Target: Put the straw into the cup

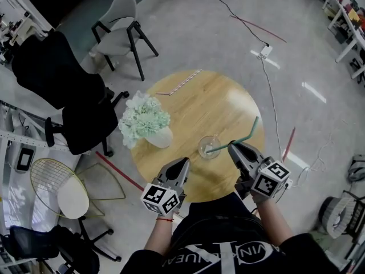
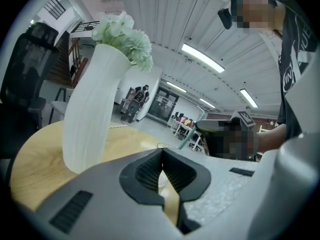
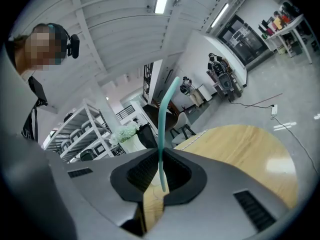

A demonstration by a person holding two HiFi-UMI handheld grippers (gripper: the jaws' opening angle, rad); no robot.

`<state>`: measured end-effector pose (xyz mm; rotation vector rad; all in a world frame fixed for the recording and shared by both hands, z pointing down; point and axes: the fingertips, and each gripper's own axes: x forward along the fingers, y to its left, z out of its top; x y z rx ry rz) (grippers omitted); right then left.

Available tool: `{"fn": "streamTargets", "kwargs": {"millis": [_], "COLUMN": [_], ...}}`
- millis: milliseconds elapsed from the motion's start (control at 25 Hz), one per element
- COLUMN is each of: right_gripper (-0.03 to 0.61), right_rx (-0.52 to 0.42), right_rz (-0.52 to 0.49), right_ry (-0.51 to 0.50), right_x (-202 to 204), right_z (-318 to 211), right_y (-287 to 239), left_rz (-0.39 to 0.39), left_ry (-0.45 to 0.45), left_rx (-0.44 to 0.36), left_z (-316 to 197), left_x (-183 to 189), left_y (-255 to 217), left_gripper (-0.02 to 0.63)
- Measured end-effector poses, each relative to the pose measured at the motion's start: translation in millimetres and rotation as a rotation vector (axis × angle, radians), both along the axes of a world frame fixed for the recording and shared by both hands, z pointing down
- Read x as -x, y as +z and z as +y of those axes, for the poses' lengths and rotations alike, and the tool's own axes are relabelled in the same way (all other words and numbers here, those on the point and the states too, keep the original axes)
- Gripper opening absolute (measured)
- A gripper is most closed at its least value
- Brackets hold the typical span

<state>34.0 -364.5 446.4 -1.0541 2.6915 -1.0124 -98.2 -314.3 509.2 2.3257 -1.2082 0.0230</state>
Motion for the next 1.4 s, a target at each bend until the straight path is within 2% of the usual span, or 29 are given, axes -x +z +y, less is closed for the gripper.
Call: {"fn": "streamTargets", "kwargs": {"millis": [120,680,1400], "right_gripper": [0.029,0.029,0.029], "right_rx": [0.009,0.034,0.010], "right_rz": [0.029,0.078,0.117], "right_ry": [-0.016,-0.074,-0.122], "right_x": [6,23,33], "right_z": [-5,-20,-16], "right_y": [14,52,66], "left_rz": [0.031,0.030,0.010], "left_ry": [-0.021,-0.037,-0.088], "left_rx": [0.000,0.061,0.110], "left_z": [-10,-22,6], "left_x": [4,7,20], "left_y": [-3,14,22], "left_gripper": [0.006,0.007,0.006]}}
